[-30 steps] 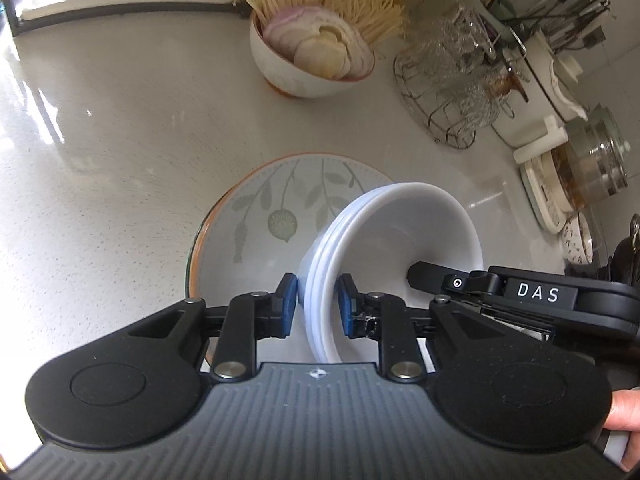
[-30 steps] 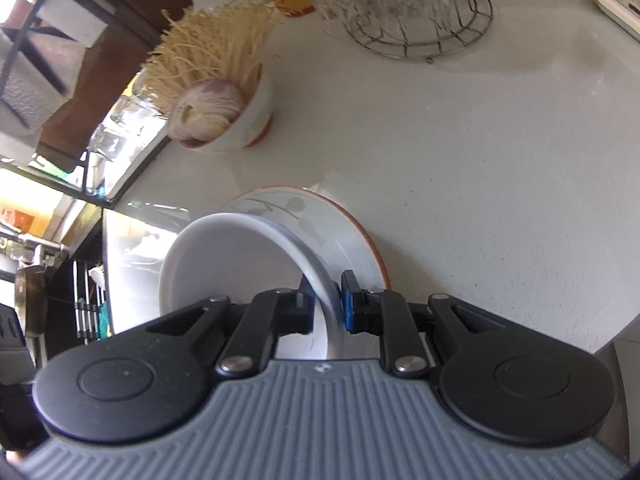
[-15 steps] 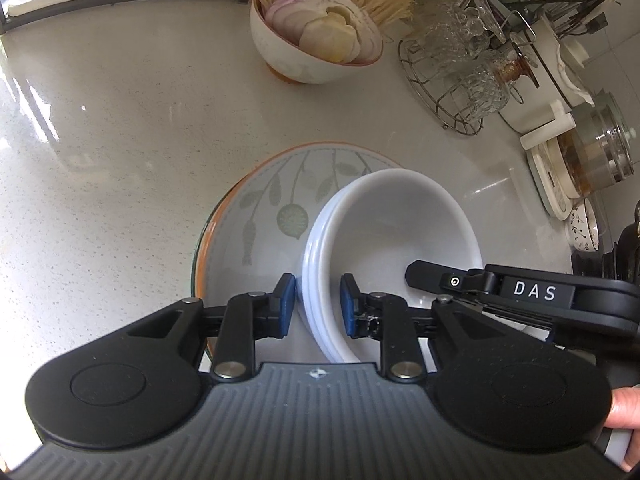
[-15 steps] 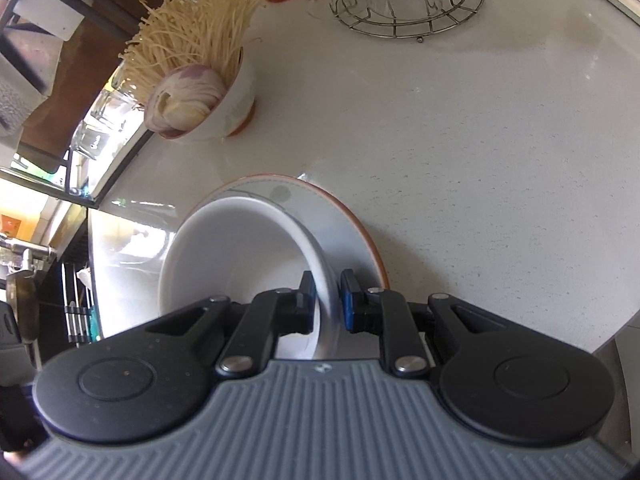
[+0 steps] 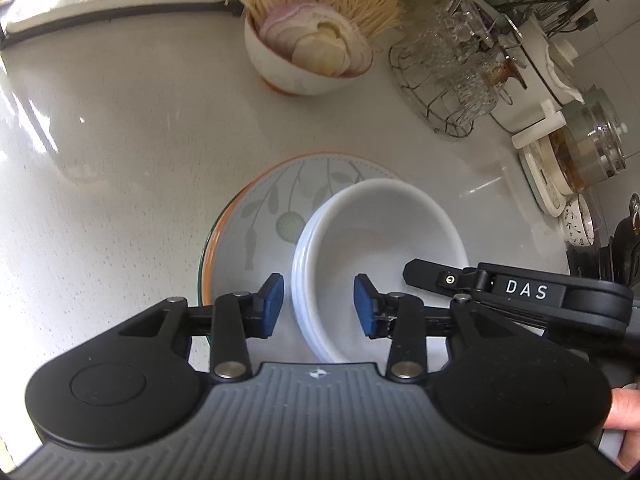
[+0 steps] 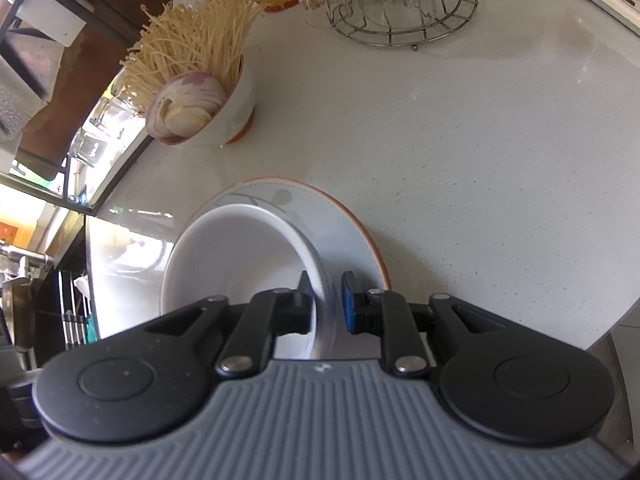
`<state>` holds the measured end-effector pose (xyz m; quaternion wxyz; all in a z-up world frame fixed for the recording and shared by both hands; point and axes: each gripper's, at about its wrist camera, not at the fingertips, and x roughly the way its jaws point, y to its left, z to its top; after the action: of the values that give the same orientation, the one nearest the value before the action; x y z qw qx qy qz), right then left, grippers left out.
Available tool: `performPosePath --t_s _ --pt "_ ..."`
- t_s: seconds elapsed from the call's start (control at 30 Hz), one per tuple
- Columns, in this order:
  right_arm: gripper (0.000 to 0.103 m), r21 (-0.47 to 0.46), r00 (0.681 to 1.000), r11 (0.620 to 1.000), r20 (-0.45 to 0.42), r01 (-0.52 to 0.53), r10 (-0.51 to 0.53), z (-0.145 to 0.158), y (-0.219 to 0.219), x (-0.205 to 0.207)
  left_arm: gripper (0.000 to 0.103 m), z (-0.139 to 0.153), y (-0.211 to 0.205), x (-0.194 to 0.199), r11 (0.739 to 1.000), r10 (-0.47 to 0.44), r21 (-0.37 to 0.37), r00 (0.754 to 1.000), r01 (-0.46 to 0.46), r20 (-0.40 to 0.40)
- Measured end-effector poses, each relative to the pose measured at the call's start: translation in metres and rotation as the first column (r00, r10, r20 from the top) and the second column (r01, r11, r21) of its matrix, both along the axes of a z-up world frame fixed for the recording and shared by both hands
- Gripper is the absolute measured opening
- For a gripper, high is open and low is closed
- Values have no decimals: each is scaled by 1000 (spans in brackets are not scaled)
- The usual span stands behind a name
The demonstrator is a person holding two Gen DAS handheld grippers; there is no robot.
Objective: Organize plates and bowls
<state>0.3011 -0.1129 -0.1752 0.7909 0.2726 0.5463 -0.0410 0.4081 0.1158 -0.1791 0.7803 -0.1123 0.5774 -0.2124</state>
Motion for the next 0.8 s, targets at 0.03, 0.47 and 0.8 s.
performPosePath --t_s 0.03,0.47,0.8 --pt "38 9 1000 1000 11 3 -3 2 0 -1 45 3 0 0 1000 -2 0 1000 2 6" --pt "42 -15 993 998 106 -56 57 24 -14 -14 47 37 -2 -24 998 52 35 992 -56 114" --pt "42 -40 972 992 196 -122 128 55 -34 -31 47 80 -20 -58 989 108 71 969 -126 220"
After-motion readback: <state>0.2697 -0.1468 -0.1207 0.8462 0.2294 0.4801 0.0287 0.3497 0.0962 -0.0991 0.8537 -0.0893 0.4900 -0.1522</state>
